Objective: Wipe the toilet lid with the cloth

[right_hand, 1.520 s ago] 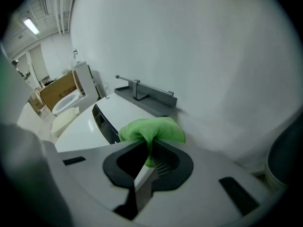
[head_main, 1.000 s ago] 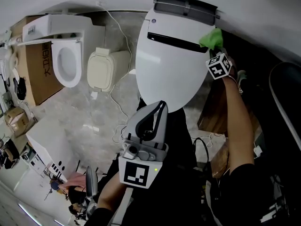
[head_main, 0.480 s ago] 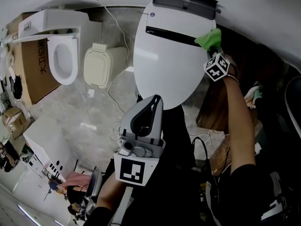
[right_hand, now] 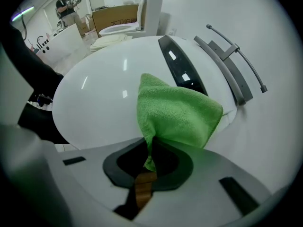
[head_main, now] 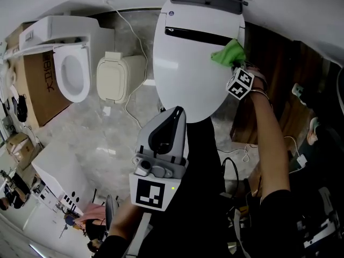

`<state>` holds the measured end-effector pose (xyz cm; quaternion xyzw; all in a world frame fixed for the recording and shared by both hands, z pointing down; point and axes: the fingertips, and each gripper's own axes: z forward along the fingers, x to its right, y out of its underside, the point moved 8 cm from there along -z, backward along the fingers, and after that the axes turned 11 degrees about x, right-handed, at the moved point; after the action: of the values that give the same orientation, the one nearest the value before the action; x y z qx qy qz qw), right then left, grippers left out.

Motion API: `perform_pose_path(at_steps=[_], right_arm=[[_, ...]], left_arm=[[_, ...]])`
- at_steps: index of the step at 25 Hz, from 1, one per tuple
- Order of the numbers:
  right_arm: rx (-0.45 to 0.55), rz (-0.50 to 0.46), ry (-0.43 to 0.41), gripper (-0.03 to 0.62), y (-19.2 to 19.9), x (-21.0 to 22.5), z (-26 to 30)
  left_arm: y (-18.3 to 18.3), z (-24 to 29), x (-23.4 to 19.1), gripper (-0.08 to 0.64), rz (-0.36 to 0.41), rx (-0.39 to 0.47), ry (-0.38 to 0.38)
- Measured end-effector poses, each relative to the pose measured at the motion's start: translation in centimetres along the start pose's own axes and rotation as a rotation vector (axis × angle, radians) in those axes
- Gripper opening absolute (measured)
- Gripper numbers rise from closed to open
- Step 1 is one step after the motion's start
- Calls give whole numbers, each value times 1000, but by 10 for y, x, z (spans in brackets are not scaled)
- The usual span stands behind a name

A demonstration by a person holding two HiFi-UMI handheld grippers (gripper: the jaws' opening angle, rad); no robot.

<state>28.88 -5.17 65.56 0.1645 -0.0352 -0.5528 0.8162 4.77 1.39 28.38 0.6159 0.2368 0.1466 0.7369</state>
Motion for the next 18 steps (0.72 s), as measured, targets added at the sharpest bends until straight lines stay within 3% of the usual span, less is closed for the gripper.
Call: perform_pose_path(at_steps=[18], right_arm=[[-82, 80, 25, 37, -5, -130, 5]], left_arm=[[21, -54, -47, 9, -4, -39, 157]])
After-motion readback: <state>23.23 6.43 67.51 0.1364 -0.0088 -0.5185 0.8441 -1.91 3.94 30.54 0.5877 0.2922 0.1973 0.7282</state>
